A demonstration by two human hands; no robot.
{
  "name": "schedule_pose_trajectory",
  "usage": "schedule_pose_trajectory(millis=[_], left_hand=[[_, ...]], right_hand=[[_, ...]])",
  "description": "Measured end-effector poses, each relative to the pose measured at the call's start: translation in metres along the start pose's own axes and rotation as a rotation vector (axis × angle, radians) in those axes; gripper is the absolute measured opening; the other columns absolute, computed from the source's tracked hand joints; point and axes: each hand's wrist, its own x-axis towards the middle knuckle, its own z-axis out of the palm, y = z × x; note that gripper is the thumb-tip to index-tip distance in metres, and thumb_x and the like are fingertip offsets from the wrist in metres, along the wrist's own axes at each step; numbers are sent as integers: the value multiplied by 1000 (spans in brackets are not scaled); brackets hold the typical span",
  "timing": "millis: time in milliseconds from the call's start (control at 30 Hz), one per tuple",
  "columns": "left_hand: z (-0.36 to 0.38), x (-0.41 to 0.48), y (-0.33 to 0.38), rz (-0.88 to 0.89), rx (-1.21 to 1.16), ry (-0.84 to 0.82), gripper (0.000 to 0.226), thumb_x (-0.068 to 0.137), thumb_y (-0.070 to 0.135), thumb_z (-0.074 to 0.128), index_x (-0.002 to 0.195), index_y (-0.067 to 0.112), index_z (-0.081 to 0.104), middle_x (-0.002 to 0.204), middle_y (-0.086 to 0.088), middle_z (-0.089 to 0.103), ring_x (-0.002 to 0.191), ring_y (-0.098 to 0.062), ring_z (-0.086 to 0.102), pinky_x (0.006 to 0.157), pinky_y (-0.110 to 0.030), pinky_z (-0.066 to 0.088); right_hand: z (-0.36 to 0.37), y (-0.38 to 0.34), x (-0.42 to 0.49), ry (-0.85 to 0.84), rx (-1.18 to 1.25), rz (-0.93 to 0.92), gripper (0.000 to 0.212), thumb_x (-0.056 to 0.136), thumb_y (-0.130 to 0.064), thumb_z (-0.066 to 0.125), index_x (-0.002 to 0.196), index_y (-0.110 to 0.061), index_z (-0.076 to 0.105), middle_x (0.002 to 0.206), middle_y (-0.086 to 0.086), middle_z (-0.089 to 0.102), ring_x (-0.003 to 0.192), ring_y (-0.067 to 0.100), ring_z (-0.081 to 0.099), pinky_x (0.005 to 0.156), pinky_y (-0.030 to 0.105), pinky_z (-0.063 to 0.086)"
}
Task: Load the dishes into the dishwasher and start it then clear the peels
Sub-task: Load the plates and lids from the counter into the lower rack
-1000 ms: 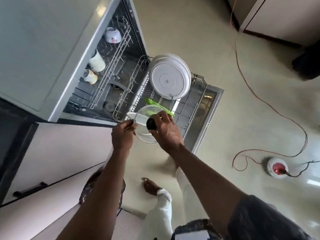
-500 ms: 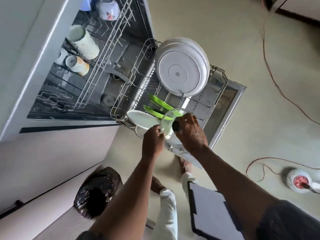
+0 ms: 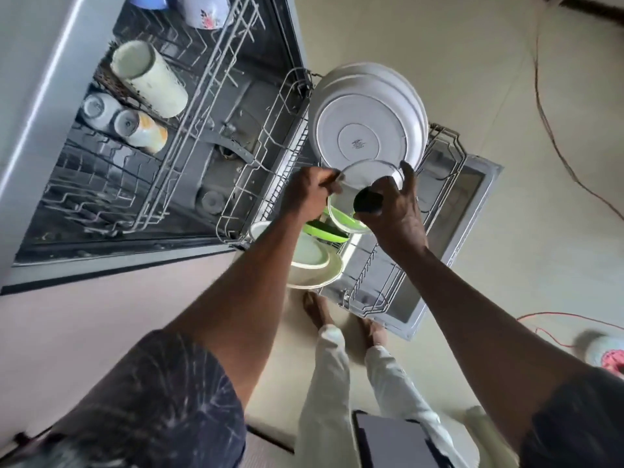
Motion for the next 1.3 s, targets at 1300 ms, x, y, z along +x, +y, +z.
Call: schedule_pose_trajectory(millis=[1300], left_hand=[[31, 202, -122, 232, 139, -58, 27, 86, 2, 74, 112, 8, 76, 105, -5, 76, 94, -11, 70, 84, -15, 54]], right_hand=[[135, 74, 136, 215, 78, 380, 19, 86, 4, 61, 90, -7, 76, 89, 4, 77, 79, 12, 70, 67, 28, 52]])
